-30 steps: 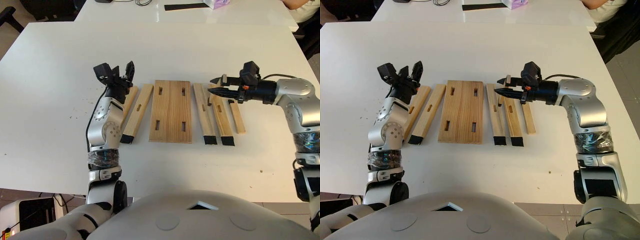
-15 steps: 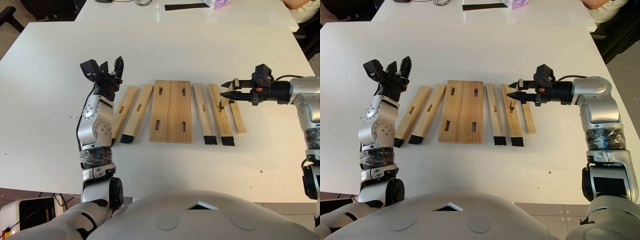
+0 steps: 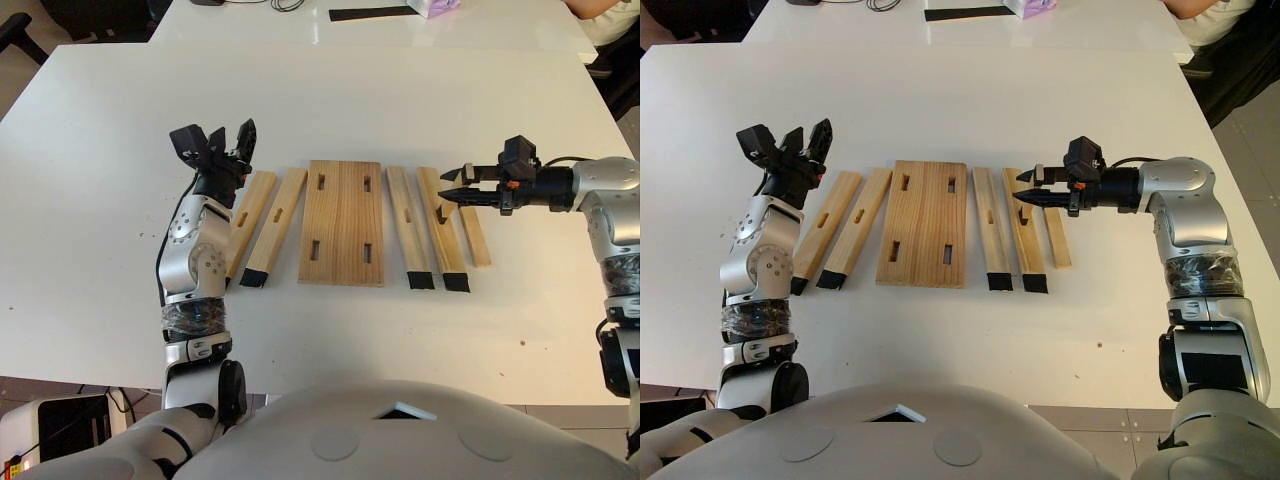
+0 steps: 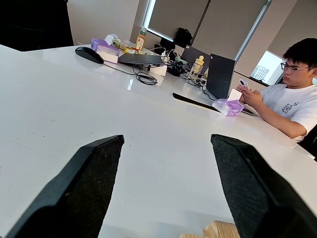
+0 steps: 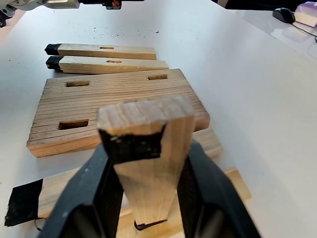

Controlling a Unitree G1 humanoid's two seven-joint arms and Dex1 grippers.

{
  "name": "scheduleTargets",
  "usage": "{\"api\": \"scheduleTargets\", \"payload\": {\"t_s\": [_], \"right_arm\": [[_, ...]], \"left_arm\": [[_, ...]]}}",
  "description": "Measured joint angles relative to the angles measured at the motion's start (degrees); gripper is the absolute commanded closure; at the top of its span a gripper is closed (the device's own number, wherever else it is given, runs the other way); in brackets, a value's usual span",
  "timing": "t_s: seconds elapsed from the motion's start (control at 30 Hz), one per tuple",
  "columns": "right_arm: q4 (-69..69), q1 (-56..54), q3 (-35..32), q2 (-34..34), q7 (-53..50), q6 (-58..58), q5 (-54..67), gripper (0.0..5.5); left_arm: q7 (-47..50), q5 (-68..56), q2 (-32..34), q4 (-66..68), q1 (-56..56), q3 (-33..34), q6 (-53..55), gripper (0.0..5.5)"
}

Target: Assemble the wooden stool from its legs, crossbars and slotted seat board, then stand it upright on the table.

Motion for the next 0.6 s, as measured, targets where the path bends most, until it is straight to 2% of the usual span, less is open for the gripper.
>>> {"api": "scheduleTargets", "payload": {"t_s": [0.3,0.6], "right_arm": [[1.4,0.2,0.6,0.0,2.0,-0.3,-0.6,4.16],[8.6,-1.7,0.5,0.0,4.5,-4.2,-0.7,4.16]], "left_arm": [[-0.2,0.1,-0.2,0.0,0.2,0.0,0.0,2.22],[-0.5,1.1,-0.1,0.8,0.3,0.3,-0.1,2.22]]}}
